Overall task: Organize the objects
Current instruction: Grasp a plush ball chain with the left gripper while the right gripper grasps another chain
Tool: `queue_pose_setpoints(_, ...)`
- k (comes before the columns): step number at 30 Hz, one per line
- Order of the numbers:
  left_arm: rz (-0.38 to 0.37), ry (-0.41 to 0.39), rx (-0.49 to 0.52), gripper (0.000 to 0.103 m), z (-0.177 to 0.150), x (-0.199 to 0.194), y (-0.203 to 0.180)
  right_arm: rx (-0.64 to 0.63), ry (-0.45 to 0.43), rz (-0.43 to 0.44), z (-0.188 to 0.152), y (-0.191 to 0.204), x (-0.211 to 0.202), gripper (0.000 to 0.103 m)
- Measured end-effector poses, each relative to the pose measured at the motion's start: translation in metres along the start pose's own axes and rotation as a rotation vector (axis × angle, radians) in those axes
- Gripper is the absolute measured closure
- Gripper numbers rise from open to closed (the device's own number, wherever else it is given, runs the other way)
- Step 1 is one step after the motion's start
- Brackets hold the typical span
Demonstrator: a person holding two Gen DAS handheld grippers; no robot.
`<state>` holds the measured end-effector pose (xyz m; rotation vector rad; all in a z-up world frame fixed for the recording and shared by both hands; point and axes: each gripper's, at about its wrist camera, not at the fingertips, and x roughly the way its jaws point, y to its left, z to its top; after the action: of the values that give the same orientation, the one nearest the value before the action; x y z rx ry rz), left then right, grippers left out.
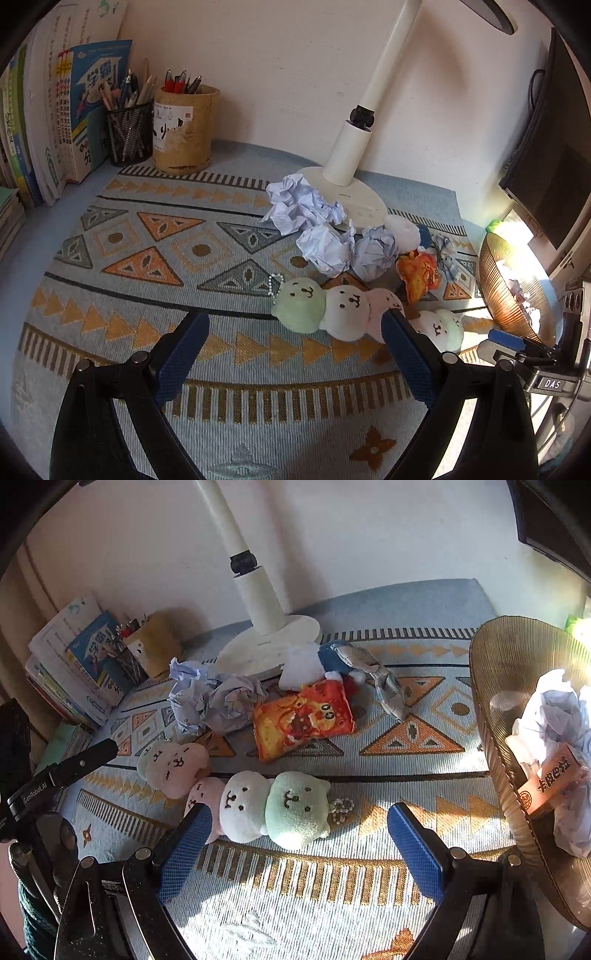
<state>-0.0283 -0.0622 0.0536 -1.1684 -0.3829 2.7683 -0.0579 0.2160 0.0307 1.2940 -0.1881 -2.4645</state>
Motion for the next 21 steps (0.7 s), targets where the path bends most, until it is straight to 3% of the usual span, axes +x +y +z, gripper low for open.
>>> queue_pose_setpoints(4,-0.097,0.107,-0.061,0.009,0.018,0.037,0.003,-0.015,0.07,0.071,-0.003,0.011,0.023,0.008)
queue_pose_setpoints(8,-0.221,0.212,-0.105,0.009,0.006,0.055,-0.004,-0.096,0.088,0.154,-0.031,0.034,0.0,0.008)
queue_pose_setpoints(10,-0.274,0.222,-0.092,0.009,-0.006,0.047,-0.007,-0.138,0.12,0.246,-0.05,0.043,-0.015,0.008)
queue_pose_setpoints(12,-0.417,0.288,-0.07,0.009,-0.02,0.038,-0.013,-0.174,0.116,0.25,-0.066,0.049,-0.031,0.008)
queue_pose_setpoints(14,-0.534,0.374,-0.029,0.009,-0.034,0.029,-0.022,-0.193,0.088,0.189,-0.068,0.047,-0.041,0.008)
queue_pose_setpoints(16,-0.483,0.356,0.082,0.009,-0.039,0.014,-0.034,-0.22,0.038,0.095,-0.06,0.045,-0.042,0.008)
queue_pose_setpoints(19,-0.265,0.197,0.215,0.009,-0.021,0.001,-0.041,-0.284,0.004,-0.002,-0.038,0.046,-0.025,0.009)
queue_pose_setpoints(21,-0.17,0.154,0.281,0.009,-0.006,0.011,-0.044,-0.344,0.005,-0.045,-0.028,0.047,-0.007,0.017)
